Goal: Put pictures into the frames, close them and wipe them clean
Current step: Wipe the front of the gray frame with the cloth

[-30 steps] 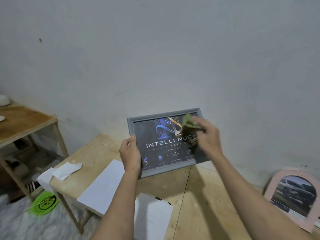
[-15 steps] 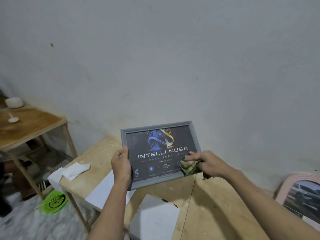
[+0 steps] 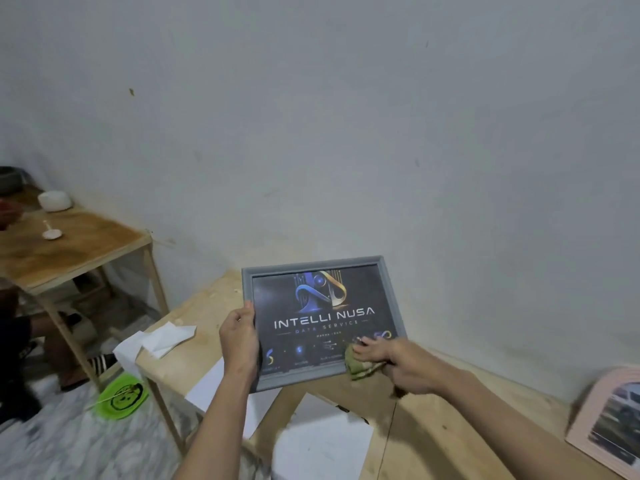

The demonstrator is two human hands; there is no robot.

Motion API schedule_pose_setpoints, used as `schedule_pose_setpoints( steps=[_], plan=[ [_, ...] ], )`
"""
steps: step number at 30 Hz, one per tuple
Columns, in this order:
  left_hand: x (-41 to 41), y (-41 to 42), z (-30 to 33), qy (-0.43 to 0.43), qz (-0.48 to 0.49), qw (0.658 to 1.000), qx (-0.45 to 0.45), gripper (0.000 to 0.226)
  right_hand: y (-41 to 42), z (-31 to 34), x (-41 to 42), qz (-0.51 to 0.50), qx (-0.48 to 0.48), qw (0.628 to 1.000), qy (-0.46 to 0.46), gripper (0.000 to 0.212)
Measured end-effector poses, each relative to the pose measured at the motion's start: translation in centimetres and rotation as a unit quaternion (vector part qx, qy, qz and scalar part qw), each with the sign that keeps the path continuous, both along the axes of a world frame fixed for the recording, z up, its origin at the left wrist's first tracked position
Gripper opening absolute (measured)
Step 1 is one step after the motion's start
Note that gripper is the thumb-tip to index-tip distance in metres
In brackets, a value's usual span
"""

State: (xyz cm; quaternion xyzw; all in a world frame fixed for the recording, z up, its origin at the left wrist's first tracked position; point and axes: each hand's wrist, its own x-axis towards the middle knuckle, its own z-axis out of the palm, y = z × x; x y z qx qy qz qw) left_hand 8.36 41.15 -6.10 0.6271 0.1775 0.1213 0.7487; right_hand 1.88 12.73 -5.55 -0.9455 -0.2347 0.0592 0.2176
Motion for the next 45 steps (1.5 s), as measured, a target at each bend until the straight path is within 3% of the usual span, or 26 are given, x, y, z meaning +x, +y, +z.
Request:
schedule_pose_setpoints(
  steps=[2,5,8,12,15,18,20,22,25,27,29,31,33,36,38,42,43,45],
  plan=[
    [0.2,0.0,-0.3,0.013,-0.007,1.000,0.005,0.030,0.7,2.9,1.4,-0.071,0.057,0.995,-0.032,0.066],
    [-0.1,-1.9,0.5,-0.001,-0.044,0.999,0.005,0.033,1.5,7.3,5.4,-0.174,0.123,0.959,-0.189,0.072],
    [-0.2,-3.6,1.4,-0.039,-0.074,0.996,0.013,0.046,4.7,7.8,6.9,-0.106,0.059,0.961,-0.249,0.072],
    [0.6,-2.8,2.2,-0.056,-0.040,0.998,-0.010,0.042,9.0,2.1,3.0,0.075,0.014,0.977,-0.201,0.074],
    [0.7,-1.7,0.9,-0.049,-0.038,0.998,0.004,0.043,10.0,0.8,0.1,0.151,0.013,0.984,-0.093,0.068],
    [0.5,-1.7,-0.1,-0.029,-0.054,0.998,0.008,0.045,10.3,4.3,1.2,0.048,0.106,0.991,-0.063,0.065],
    [0.1,-2.2,0.7,-0.021,-0.079,0.997,-0.015,0.039,10.8,7.3,3.8,-0.046,0.141,0.975,-0.164,0.068],
    [-0.3,-2.8,2.2,-0.035,-0.112,0.992,-0.043,0.035,11.8,9.3,6.0,-0.080,0.098,0.965,-0.229,0.067],
    [-0.4,-3.6,4.5,-0.068,-0.099,0.990,-0.074,0.032,13.8,8.9,6.8,-0.012,-0.028,0.960,-0.278,0.067],
    [0.0,-3.3,5.3,-0.071,-0.064,0.984,-0.153,0.030,14.8,7.4,5.9,0.019,-0.038,0.954,-0.295,0.067],
    [0.3,-2.9,5.4,-0.062,-0.055,0.960,-0.266,0.034,15.4,6.4,4.9,0.045,-0.022,0.959,-0.281,0.065],
    [0.5,-2.4,5.3,-0.056,-0.094,0.948,-0.298,0.044,15.9,6.0,3.9,0.058,-0.007,0.965,-0.255,0.061],
    [0.6,-2.0,5.1,-0.024,-0.152,0.950,-0.272,0.050,15.8,6.1,3.7,0.054,-0.013,0.972,-0.227,0.055],
    [0.6,-1.2,4.8,0.031,-0.196,0.960,-0.198,0.029,14.6,5.8,3.3,0.052,-0.001,0.985,-0.166,0.052],
    [0.7,-0.7,4.7,0.030,-0.198,0.966,-0.165,0.015,13.5,5.1,2.5,0.079,0.013,0.989,-0.126,0.049],
    [1.0,-0.5,5.3,0.005,-0.174,0.979,-0.106,0.016,12.6,2.5,-0.3,0.149,-0.039,0.988,-0.026,0.048],
    [0.9,-0.7,5.7,0.001,-0.173,0.981,-0.090,0.018,12.5,2.5,-0.8,0.142,-0.021,0.990,-0.002,0.048],
    [1.0,-1.0,5.9,0.000,-0.159,0.985,-0.064,0.020,12.7,4.2,-1.4,0.095,0.113,0.987,0.067,0.044]
  ],
)
